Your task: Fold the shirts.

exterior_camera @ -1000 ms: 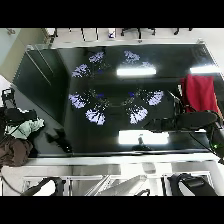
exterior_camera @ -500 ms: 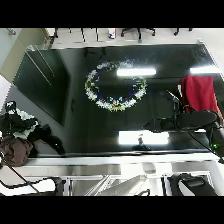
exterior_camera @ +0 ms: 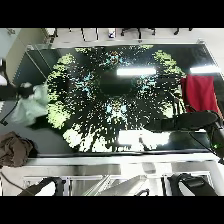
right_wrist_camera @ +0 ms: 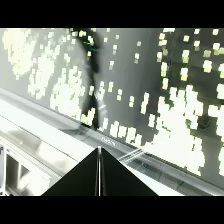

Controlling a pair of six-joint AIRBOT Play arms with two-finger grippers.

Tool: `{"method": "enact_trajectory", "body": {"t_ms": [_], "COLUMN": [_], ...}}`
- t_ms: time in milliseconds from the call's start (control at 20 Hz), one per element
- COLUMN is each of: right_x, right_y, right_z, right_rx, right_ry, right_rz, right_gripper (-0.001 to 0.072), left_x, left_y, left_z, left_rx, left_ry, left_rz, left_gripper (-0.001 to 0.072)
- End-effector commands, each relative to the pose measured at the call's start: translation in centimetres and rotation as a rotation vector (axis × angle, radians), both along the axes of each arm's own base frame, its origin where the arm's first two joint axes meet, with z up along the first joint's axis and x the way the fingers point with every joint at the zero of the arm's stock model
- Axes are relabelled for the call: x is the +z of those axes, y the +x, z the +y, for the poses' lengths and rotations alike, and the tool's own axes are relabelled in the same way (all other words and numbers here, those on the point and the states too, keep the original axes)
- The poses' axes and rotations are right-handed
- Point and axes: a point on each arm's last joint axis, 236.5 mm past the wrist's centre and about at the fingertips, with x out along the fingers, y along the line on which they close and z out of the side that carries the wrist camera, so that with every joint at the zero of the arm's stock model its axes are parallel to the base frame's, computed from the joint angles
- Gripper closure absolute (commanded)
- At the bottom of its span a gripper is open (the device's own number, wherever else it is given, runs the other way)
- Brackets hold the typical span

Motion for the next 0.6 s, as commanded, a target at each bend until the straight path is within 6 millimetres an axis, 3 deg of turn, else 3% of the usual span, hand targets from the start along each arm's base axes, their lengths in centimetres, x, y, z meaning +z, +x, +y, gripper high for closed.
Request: {"method": "enact_trajectory", "body": {"t_ms": [0,100,200,300,400,450,500,550], "right_x": [0.0,0.0,0.0,0.0,0.0,0.0,0.0,0.0], "right_y": [0.0,0.0,0.0,0.0,0.0,0.0,0.0,-0.5], "right_z": [0.0,0.0,0.0,0.0,0.0,0.0,0.0,0.1], "right_rx": [0.001,0.001,0.001,0.001,0.001,0.000,0.001,0.013], "right_ry": [0.000,0.000,0.000,0.000,0.000,0.001,0.000,0.002], "right_rz": [0.000,0.000,0.000,0.000,0.000,0.001,0.000,0.015], "right_gripper": [0.0686,0.0686,0.0686,0.0686,0.0686,0.0687,0.0686,0.0685], "left_x": [8.4,7.2,4.3,0.1,-4.8,-7.5,-9.5,-12.1], "left_y": [-2.1,-4.3,-6.4,-8.4,-10.7,-12.0,-13.2,-14.9], "left_z": [-14.1,-20.6,-26.9,-32.9,-37.6,-39.4,-40.4,-39.8], "left_rx": [-0.293,-0.422,-0.563,-0.671,-0.746,-0.775,-0.801,-0.785], "left_ry": [-0.115,-0.149,-0.148,-0.143,-0.120,-0.099,-0.072,-0.029], "left_rz": [-0.161,-0.098,-0.005,0.104,0.222,0.286,0.339,0.455], "left_gripper": [0.0689,0.0689,0.0689,0.0689,0.0689,0.0653,0.0321,0.0001]}}
